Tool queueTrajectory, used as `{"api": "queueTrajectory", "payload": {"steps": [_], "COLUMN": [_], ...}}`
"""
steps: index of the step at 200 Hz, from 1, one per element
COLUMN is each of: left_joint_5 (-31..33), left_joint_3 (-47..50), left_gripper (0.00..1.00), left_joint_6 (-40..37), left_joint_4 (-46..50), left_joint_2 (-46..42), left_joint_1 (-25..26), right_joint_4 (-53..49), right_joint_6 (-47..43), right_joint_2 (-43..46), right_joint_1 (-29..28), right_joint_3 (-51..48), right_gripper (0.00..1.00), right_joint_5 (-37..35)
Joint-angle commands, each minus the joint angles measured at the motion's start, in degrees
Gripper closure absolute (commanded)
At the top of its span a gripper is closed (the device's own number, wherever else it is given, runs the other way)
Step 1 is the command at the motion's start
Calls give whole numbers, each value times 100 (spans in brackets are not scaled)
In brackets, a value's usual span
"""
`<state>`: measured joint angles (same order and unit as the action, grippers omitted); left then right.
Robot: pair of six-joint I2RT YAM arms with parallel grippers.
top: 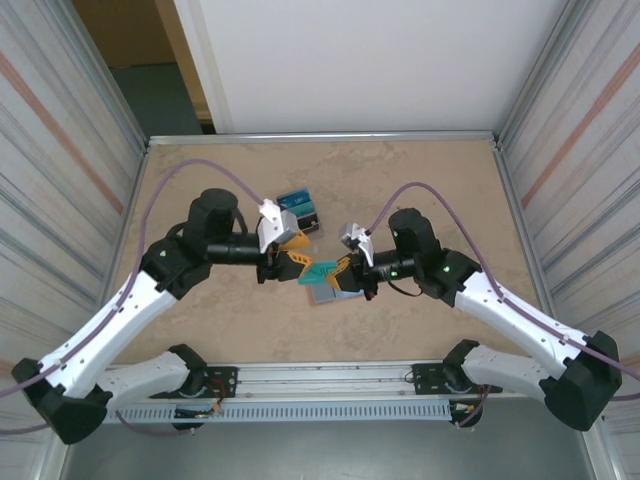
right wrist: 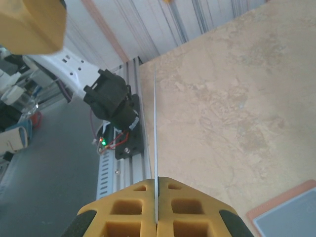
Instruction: Take the credit cards out of the card holder
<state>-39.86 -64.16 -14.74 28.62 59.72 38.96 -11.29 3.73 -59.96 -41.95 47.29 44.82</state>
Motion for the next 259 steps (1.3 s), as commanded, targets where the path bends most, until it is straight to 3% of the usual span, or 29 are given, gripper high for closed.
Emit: {"api": "queueTrajectory", "payload": {"steps": [1, 68, 108, 129, 140, 146, 166, 200, 213, 226, 230, 259], "left_joint_5": [-497, -602, -750, -691, -541, -428, -92, 241, 410, 607, 653, 758], "left_joint_3": [-410, -633, -646, -650, -627, -601, -455, -223, -191, -192, -200, -292], "left_gripper": [55, 59, 100, 100, 100, 100, 100, 100, 100, 100, 100, 100], "left_joint_6": [-619, -1050, -1119, -1220, -1305, -1347, -1459, -1390, -1484, -1630, -1677, -1885], "left_joint_4": [865, 1400, 1400, 1400, 1365, 1332, 1023, 224, -29, -218, -277, -787], "left_joint_2": [276, 860, 1022, 1054, 1047, 1044, 980, 1053, 1193, 1412, 1488, 2080], "left_joint_1": [-16, -21, -20, -22, -20, -28, -134, -739, -952, -1113, -1166, -1556], "right_joint_4": [-163, -210, -193, -193, -209, -223, -244, -155, -120, -125, -128, -266], "right_joint_6": [-192, -231, -224, -224, -226, -224, -163, 37, 155, 236, 247, 391], "right_joint_2": [-47, -81, -109, -86, -52, -27, 122, 528, 660, 751, 773, 855], "right_joint_1": [-55, -78, -80, -81, -76, -82, -67, 72, 174, 264, 275, 299], "right_joint_3": [244, 297, 298, 282, 256, 247, 182, -5, -74, -110, -110, -82], "right_gripper": [100, 100, 100, 100, 89, 73, 45, 25, 12, 8, 0, 1], "right_joint_5": [66, 77, 40, -81, -265, -424, -1057, -1918, -2095, -2172, -2198, -2665]}}
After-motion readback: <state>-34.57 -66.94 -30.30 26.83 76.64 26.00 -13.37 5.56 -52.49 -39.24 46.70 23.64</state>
